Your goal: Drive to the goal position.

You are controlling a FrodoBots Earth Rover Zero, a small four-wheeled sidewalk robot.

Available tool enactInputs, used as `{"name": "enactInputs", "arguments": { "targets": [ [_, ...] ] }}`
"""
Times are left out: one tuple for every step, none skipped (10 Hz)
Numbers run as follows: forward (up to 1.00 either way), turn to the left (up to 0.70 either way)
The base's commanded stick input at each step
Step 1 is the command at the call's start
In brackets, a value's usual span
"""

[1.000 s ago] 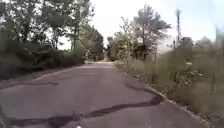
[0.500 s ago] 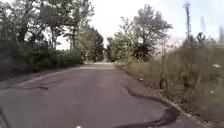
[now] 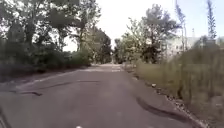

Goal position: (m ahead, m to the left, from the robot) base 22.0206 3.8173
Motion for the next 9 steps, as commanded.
{"name": "enactInputs", "arguments": {
  "targets": [
    [1.00,-0.04],
    [1.00,-0.04],
    [1.00,-0.04],
    [1.00,-0.07],
    [1.00,-0.08],
    [1.00,-0.08],
    [1.00,-0.08],
    [1.00,-0.08],
    [1.00,-0.09]
  ]
}}
